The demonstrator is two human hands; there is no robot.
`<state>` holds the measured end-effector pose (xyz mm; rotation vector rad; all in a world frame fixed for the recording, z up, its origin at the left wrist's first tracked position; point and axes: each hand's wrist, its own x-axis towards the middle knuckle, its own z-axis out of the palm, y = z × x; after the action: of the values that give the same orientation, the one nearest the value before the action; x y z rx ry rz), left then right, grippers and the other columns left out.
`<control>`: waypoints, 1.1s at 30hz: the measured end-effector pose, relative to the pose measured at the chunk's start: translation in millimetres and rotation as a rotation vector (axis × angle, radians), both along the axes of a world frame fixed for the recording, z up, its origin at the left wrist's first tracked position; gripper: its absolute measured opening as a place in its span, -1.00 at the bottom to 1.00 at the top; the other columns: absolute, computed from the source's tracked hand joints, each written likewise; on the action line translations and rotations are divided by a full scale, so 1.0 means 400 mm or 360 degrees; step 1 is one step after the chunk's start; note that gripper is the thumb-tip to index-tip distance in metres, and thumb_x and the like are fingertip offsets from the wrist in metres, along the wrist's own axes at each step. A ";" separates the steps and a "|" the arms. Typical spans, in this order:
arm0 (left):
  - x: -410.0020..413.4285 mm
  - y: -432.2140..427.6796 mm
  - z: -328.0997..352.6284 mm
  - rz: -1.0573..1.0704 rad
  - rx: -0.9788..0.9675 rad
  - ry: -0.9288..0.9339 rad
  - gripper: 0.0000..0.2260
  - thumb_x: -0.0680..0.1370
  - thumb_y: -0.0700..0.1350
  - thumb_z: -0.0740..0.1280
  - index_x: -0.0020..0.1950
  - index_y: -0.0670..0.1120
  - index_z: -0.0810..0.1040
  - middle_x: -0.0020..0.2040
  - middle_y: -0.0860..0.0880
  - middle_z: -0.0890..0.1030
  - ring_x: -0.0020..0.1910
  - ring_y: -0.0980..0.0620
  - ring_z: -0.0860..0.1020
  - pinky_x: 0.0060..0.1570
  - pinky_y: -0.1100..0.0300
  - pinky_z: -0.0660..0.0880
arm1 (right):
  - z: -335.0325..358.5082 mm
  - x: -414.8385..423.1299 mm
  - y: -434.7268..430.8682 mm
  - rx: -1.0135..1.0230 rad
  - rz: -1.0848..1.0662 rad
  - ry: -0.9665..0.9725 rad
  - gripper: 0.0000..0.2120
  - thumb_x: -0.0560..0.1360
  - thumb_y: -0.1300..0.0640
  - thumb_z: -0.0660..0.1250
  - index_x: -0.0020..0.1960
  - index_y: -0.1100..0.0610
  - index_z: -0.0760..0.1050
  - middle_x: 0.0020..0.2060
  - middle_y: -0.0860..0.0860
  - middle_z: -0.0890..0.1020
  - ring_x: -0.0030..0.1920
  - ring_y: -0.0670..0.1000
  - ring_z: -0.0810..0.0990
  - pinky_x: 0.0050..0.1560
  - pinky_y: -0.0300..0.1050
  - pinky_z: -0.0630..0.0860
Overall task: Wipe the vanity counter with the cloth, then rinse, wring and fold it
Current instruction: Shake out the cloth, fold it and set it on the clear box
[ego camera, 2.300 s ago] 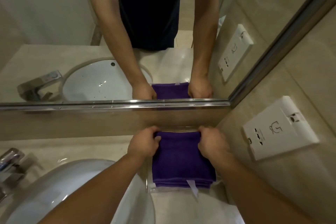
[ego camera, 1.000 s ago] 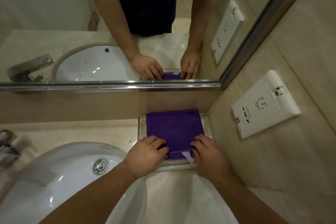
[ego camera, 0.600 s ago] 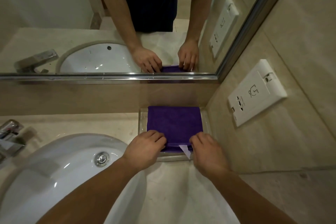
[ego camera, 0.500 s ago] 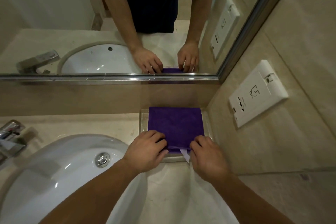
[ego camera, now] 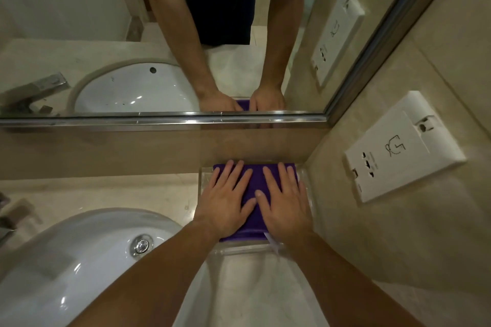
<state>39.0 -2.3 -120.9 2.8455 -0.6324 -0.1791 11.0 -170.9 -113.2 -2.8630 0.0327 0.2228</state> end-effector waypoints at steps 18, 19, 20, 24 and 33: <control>-0.011 -0.015 -0.021 0.0160 0.0092 0.0052 -0.35 0.59 0.28 -0.23 0.63 0.02 -0.13 0.63 -0.04 -0.18 0.59 -0.05 -0.26 0.54 -0.06 -0.28 | -0.035 -0.005 0.000 -0.0061 0.0089 -0.0071 -0.38 0.62 -0.21 -0.23 0.63 -0.05 0.03 0.63 0.05 0.04 0.62 0.06 -0.05 0.59 0.09 -0.11; -0.009 -0.015 -0.020 0.0157 0.0090 0.0049 -0.34 0.58 0.28 -0.23 0.63 0.02 -0.12 0.63 -0.04 -0.17 0.59 -0.04 -0.25 0.54 -0.05 -0.29 | -0.034 -0.001 -0.001 -0.0051 0.0076 -0.0079 -0.38 0.62 -0.22 -0.22 0.63 -0.06 0.03 0.63 0.04 0.04 0.62 0.05 -0.05 0.59 0.09 -0.11; -0.007 -0.017 -0.020 0.0165 0.0075 0.0035 -0.35 0.59 0.27 -0.20 0.63 0.02 -0.07 0.64 -0.04 -0.12 0.60 -0.04 -0.22 0.54 -0.04 -0.28 | -0.035 0.005 -0.001 -0.0038 0.0059 -0.0090 -0.38 0.62 -0.22 -0.21 0.63 -0.07 0.02 0.63 0.04 0.03 0.62 0.05 -0.05 0.59 0.08 -0.11; -0.015 -0.021 -0.024 0.0238 0.0106 -0.0053 -0.36 0.61 0.27 -0.08 0.62 -0.03 0.11 0.63 -0.12 0.07 0.61 -0.15 -0.03 0.52 -0.12 -0.16 | -0.042 0.001 -0.005 -0.0062 0.0054 -0.0071 -0.35 0.59 -0.27 -0.27 0.63 -0.09 -0.08 0.63 0.02 -0.10 0.62 0.05 -0.16 0.60 0.08 -0.17; -0.040 -0.002 -0.020 0.0317 0.0107 0.0127 -0.30 0.57 0.36 -0.20 0.62 0.06 -0.27 0.62 -0.04 -0.29 0.58 -0.07 -0.33 0.56 -0.09 -0.25 | -0.042 -0.042 -0.016 -0.0020 -0.0125 -0.0002 -0.18 0.49 -0.41 -0.45 0.64 -0.02 -0.23 0.61 0.00 -0.26 0.60 0.03 -0.28 0.59 0.04 -0.22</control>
<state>23.2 -3.2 -129.0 2.9255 -0.3306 -0.2835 -5.8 -177.5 -129.8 -2.8674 0.1467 0.2058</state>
